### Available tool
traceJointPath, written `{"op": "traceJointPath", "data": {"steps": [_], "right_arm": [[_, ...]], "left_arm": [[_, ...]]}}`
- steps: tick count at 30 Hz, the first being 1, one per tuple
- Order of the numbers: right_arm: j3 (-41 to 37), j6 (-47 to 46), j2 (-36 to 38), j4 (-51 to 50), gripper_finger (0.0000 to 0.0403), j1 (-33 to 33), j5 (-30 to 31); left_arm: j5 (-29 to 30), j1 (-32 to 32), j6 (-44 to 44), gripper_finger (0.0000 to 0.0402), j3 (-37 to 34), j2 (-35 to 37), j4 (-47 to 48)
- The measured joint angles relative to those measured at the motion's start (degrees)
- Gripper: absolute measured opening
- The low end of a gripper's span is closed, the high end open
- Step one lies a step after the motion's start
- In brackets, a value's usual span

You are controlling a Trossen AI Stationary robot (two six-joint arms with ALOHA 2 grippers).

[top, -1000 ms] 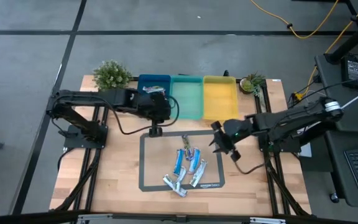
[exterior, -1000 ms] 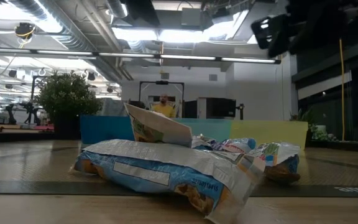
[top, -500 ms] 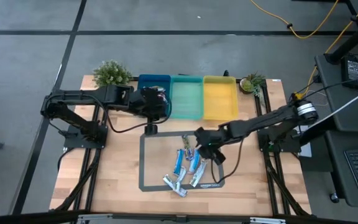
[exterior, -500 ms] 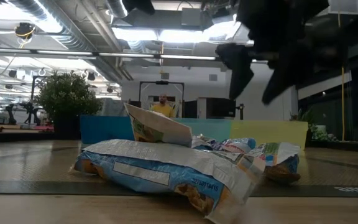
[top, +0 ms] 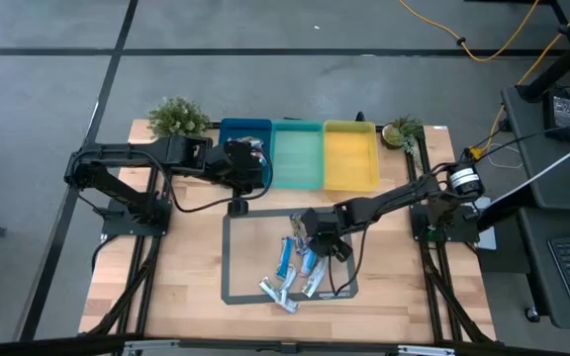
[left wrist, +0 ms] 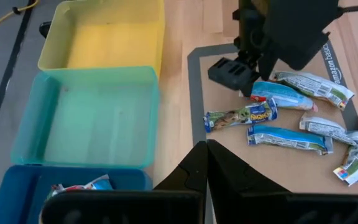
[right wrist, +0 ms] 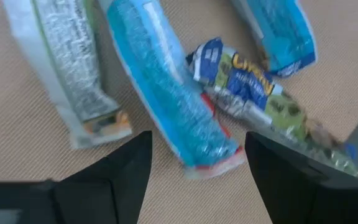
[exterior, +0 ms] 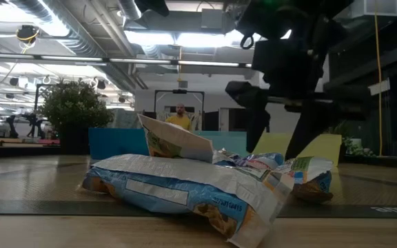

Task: Pick and place Granola Bars by type
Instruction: Put the red granola bar into the blue bin

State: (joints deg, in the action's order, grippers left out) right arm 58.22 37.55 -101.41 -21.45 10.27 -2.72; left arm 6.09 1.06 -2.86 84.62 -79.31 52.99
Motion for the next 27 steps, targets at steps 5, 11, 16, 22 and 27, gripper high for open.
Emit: {"op": "traceJointPath", "data": {"steps": [5,11,16,22,27], "right_arm": [[0.00,0.52,-2.06,1.82,0.0257,-0.77,-0.42],[0.00,0.45,-2.58,1.72,0.0203,-1.17,-0.40],[0.00,0.21,-2.58,1.51,0.0119,-1.12,-0.47],[0.04,-1.91,-2.23,1.24,0.0044,-1.12,-0.04],[-0.10,-2.92,1.34,-3.80,0.0044,-1.12,5.10]], "left_arm": [[-0.17,0.00,0.00,0.0002,0.00,-0.02,0.06],[-0.17,0.00,-0.76,0.0003,0.00,-0.02,0.13],[0.21,0.00,-0.89,0.0002,0.00,-0.02,0.13],[0.24,0.00,-0.91,0.0003,0.00,-0.02,0.13],[0.26,0.00,-0.91,0.0002,0.00,-0.02,0.15]]}}
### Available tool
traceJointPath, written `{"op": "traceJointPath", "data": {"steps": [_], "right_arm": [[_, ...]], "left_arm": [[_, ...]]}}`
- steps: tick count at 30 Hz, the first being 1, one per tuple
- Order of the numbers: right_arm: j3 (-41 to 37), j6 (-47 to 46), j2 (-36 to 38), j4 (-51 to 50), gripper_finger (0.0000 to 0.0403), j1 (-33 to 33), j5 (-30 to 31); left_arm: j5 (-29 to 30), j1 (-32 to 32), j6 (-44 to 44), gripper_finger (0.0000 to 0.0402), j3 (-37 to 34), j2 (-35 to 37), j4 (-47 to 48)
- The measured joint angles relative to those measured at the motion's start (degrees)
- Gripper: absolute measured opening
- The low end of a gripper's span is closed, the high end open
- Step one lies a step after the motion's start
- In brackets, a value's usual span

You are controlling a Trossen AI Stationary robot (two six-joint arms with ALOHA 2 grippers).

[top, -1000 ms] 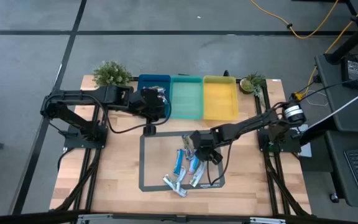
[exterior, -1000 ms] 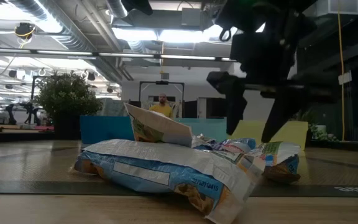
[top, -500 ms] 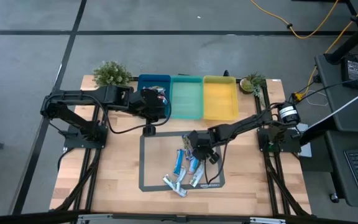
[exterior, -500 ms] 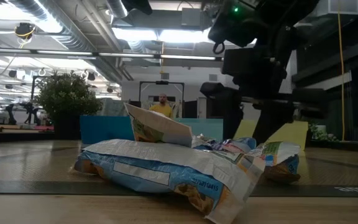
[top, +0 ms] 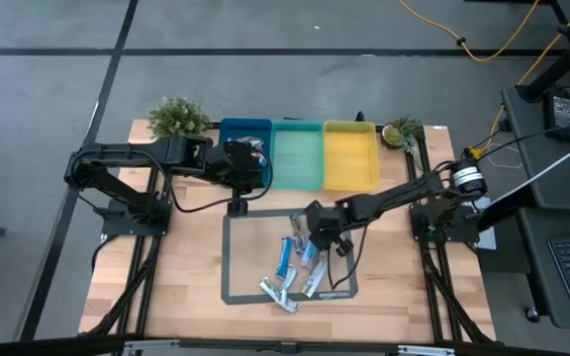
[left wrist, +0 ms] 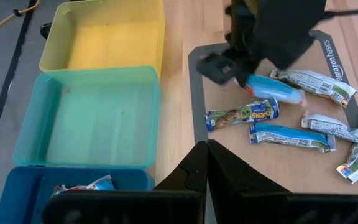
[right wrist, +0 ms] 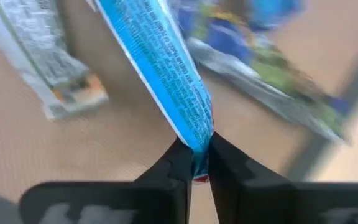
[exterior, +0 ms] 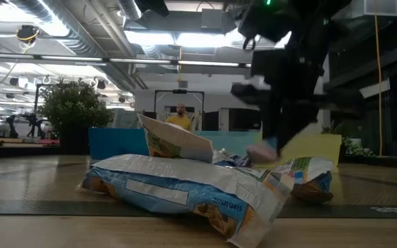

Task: Pick and place Granola Bars by type
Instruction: Put the red granola bar into the blue bin

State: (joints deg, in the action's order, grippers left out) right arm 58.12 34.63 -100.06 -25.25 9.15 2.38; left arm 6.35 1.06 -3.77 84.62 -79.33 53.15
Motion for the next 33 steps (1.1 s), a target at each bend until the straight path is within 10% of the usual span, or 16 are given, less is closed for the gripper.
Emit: {"op": "traceJointPath", "data": {"steps": [15,33], "right_arm": [[0.05,-35.28,25.74,-9.16,0.0042,-1.46,7.89],[0.05,-41.68,32.22,1.01,0.0046,-6.45,10.87]], "left_arm": [[0.52,0.00,0.00,0.0002,0.00,-0.04,-0.18],[3.23,0.02,1.70,0.0002,0.00,-0.04,-8.77]]}}
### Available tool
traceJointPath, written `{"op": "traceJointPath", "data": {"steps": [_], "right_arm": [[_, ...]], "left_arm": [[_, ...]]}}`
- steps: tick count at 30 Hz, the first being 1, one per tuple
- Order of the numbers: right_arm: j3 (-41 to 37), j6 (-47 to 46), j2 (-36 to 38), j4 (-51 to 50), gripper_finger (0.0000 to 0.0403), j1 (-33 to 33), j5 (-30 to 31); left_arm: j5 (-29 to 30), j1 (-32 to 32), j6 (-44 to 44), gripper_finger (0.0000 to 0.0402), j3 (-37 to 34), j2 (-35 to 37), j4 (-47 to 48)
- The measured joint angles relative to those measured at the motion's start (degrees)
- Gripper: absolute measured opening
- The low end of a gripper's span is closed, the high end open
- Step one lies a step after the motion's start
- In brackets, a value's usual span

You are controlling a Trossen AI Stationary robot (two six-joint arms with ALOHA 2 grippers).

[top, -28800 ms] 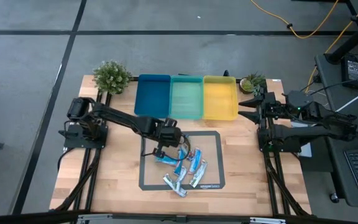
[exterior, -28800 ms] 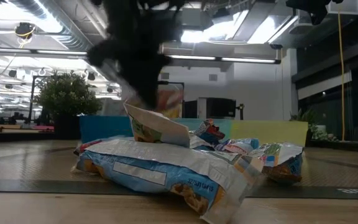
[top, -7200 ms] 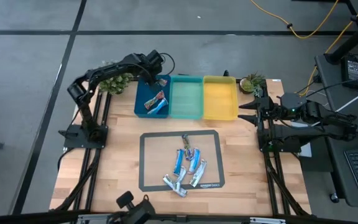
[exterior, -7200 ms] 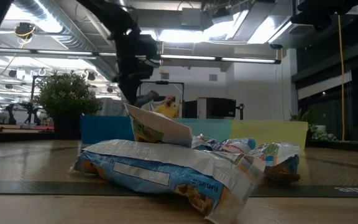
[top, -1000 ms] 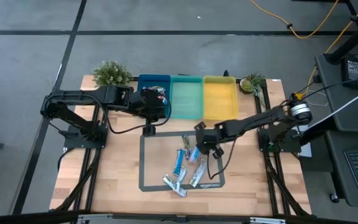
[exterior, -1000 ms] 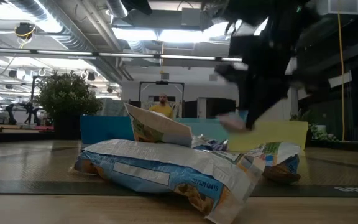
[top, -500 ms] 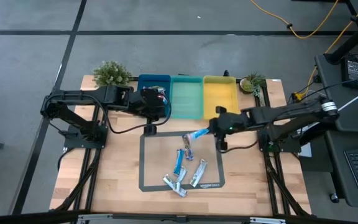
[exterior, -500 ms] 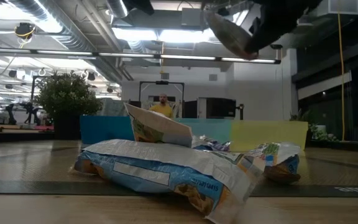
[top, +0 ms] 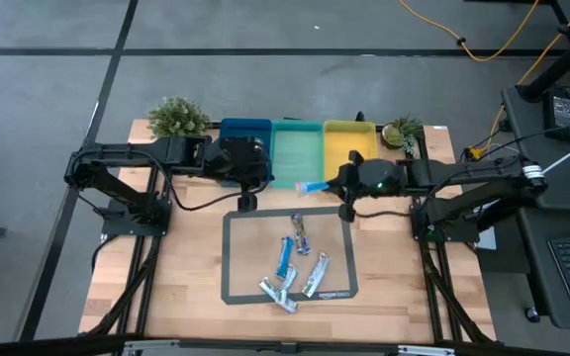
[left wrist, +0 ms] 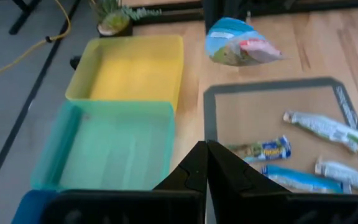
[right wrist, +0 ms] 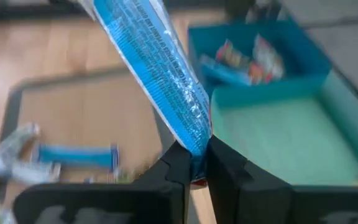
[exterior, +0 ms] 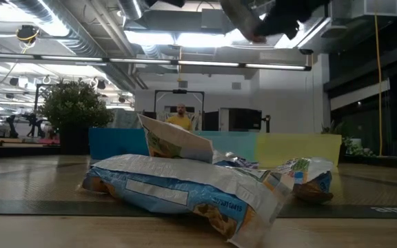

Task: Pick and place Granola Bars by type
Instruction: Put the red granola bar into the blue bin

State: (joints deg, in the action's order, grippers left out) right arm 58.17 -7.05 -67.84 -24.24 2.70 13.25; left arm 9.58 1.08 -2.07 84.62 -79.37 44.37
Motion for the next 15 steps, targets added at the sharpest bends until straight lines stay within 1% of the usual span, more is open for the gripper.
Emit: {"op": "traceJointPath", "data": {"steps": [3,6,11,15], "right_arm": [[0.00,1.95,1.46,5.09,0.0047,-1.84,-1.67],[0.00,3.59,2.27,9.10,0.0048,-3.80,-4.79],[0.00,6.80,2.52,14.85,0.0048,-6.56,-11.85],[0.00,7.89,2.52,19.03,0.0048,-8.55,-16.87]], "left_arm": [[0.00,-0.02,0.29,0.0002,0.00,0.00,-2.13],[0.04,-0.02,0.27,0.0002,0.00,0.00,-4.46],[2.52,0.00,-0.73,0.0003,0.00,0.00,-9.68],[2.92,-0.01,-3.64,0.0008,0.00,0.00,-13.95]]}}
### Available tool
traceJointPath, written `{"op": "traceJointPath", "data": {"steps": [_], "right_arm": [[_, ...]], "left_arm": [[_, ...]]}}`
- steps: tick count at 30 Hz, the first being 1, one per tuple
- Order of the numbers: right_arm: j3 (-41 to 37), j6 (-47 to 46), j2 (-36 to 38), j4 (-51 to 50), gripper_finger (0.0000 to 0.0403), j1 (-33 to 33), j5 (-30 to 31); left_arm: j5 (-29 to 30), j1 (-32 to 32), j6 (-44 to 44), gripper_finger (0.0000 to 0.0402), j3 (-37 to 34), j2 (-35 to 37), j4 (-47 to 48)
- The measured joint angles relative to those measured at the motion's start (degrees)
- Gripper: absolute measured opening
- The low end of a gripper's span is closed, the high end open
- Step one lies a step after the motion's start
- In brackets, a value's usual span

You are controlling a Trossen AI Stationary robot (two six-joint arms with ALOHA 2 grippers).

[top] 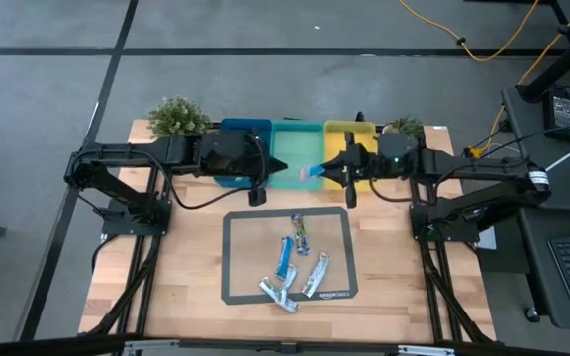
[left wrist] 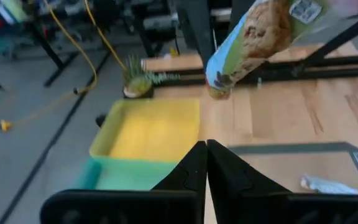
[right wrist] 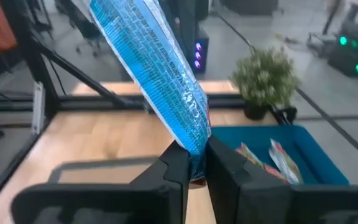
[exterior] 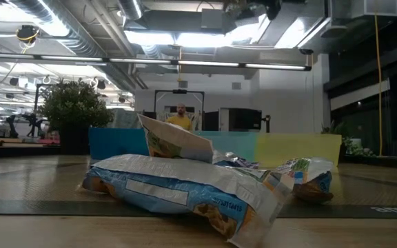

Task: Pick and place Granola Bars by type
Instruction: Put the red granola bar into the blue bin

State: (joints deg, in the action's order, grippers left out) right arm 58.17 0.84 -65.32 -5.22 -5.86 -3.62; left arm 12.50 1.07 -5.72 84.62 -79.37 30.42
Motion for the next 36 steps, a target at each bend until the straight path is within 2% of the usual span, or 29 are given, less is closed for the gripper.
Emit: {"op": "traceJointPath", "data": {"steps": [5,8,15,20,25,36], "right_arm": [[0.00,1.14,0.00,2.50,0.0048,-3.03,-4.22],[0.00,1.18,0.00,2.52,0.0048,-4.71,-6.20],[0.00,1.21,-0.65,3.06,0.0048,-7.24,-8.89],[0.00,1.16,-2.22,6.53,0.0048,-8.32,-12.55],[-0.01,1.12,-3.56,10.14,0.0048,-8.67,-12.76],[-0.02,-0.50,-6.02,12.85,0.0048,-8.67,-14.54]], "left_arm": [[-0.64,-0.01,-2.76,0.0042,0.00,0.00,-1.95],[-2.12,0.01,-4.33,0.0081,0.00,0.00,-2.93],[-0.84,0.00,-4.19,0.0187,0.00,0.00,-9.92],[0.26,0.01,-4.11,0.0238,0.00,0.00,-14.18],[0.22,-0.01,-4.11,0.0258,0.00,-0.24,-15.04],[-2.33,-0.01,-4.48,0.0254,0.09,-1.53,-20.71]]}}
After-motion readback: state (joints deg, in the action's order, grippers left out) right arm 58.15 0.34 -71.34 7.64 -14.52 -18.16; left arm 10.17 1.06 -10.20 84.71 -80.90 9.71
